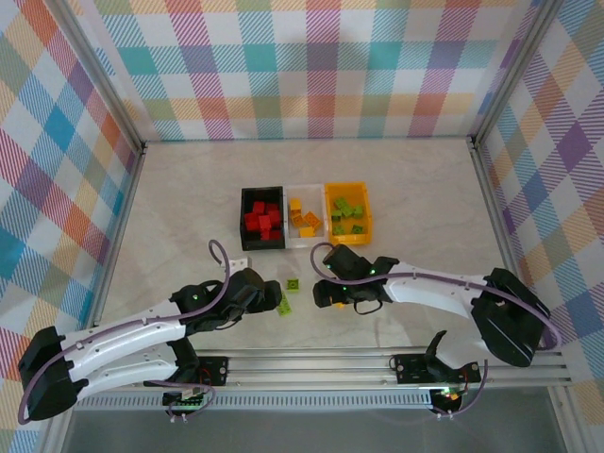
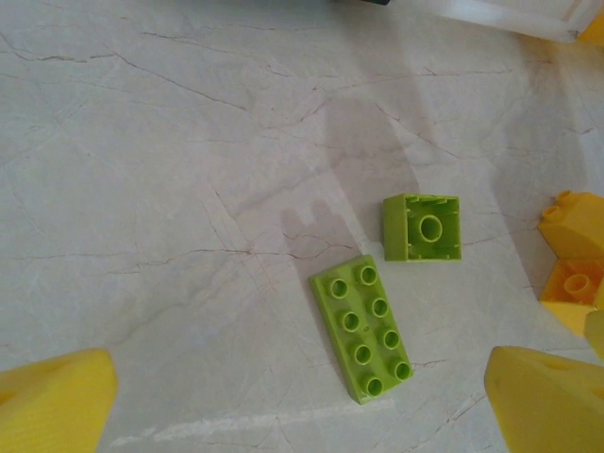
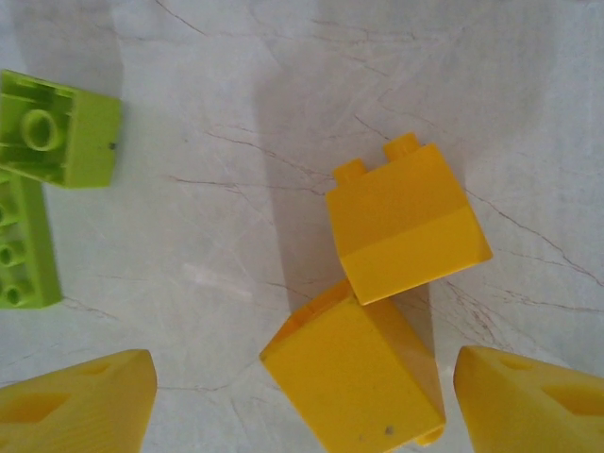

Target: Sort the legos into containers by color

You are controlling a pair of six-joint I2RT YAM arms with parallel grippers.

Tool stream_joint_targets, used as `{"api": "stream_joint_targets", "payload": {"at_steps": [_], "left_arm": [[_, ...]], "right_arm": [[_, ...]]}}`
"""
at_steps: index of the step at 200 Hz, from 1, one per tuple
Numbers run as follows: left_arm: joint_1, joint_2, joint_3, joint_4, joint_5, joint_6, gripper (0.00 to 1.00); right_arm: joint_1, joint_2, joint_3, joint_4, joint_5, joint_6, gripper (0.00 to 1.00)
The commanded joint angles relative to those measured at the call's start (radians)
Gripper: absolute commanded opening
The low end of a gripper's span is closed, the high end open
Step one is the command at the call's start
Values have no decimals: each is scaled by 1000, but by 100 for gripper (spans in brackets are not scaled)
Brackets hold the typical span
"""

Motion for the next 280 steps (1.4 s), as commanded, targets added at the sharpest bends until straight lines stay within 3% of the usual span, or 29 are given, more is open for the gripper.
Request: {"api": "stream_joint_targets", "payload": {"at_steps": [1,51,106,131,162,186,255,280], "left_arm": [[-14,-20,-18,-44,-34,-13,100],[-14,-31,-14,-65,-57,-15,100],[-14,-33,-11,-58,-50,-13,100],[-14,-36,-1,-62,-52,-3,100],[-15,-43,8,-69,-61,13,100],[-15,-41,16,-65,-66,26,100],[-15,14,61,-71,-72,68,100],[-14,57,90,-74,-81,77,100]], "right_arm": [[8,48,17,-31,-9,-52,81],[43,104,54,-45,21,-80,69],[46,126,67,-23,-14,-93,35],[57,67,44,6,-57,-94,28],[55,-61,67,0,-60,-83,27],[6,-56,180,-16,-35,-95,27],[-194,343,595,-2,33,-95,32],[-235,464,730,-15,22,-79,43]]}}
